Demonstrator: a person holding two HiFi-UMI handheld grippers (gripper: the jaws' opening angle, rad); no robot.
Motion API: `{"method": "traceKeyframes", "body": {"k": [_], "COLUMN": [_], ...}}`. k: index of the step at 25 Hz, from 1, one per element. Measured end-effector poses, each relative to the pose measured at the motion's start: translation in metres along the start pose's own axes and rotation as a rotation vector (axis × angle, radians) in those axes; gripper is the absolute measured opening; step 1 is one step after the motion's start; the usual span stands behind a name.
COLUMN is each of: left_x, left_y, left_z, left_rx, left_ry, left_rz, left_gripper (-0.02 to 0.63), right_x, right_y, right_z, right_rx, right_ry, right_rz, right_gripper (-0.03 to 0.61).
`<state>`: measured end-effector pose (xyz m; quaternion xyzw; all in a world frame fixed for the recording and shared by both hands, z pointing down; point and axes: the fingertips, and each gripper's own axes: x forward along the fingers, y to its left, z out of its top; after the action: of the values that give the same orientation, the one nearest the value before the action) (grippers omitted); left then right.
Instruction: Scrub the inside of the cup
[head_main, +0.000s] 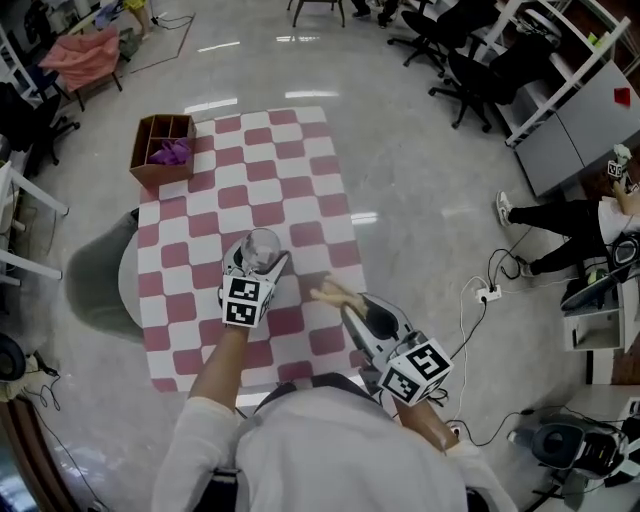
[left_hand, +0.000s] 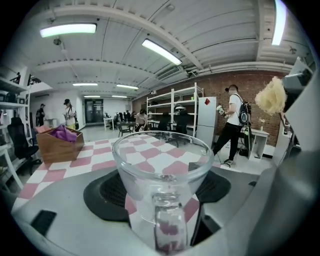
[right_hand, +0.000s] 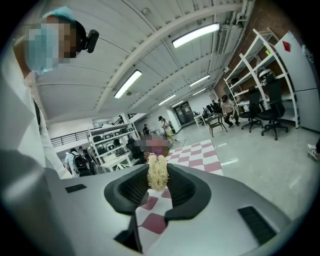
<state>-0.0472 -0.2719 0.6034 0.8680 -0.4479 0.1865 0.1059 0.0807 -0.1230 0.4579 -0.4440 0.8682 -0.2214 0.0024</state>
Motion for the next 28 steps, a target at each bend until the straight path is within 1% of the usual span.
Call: {"method": "traceKeyframes", "body": {"k": [6, 11, 18, 28], "left_x": [0.009, 0.015, 0.018, 0.016], "left_y": [0.006, 0.006, 0.003, 0.002], "left_z": [-0.016, -0.029, -0.034, -0.034], "left_rx": [-0.035, -0.058, -0.068, -0.045], "left_ry": [0.019, 0.033, 0.048, 0.012], "left_rz": [0.017, 0.013, 0.003, -0.017], "left_gripper": [0.379, 0.379, 0.379, 0.379], "right_x": [-0.003, -0.004, -0.004, 0.002], "right_y": [-0.002, -0.007, -0.01, -0.008], "right_z": [-0.01, -0.017, -0.017, -0.015], "right_rx": [0.021, 0.035, 0.045, 0.047], "right_ry": [0.029, 0.035, 0.032, 0.04], "right_rz": [-0.004, -0.013, -0.01, -0.003], "right_gripper": [0.115, 0.115, 0.115, 0.115]}}
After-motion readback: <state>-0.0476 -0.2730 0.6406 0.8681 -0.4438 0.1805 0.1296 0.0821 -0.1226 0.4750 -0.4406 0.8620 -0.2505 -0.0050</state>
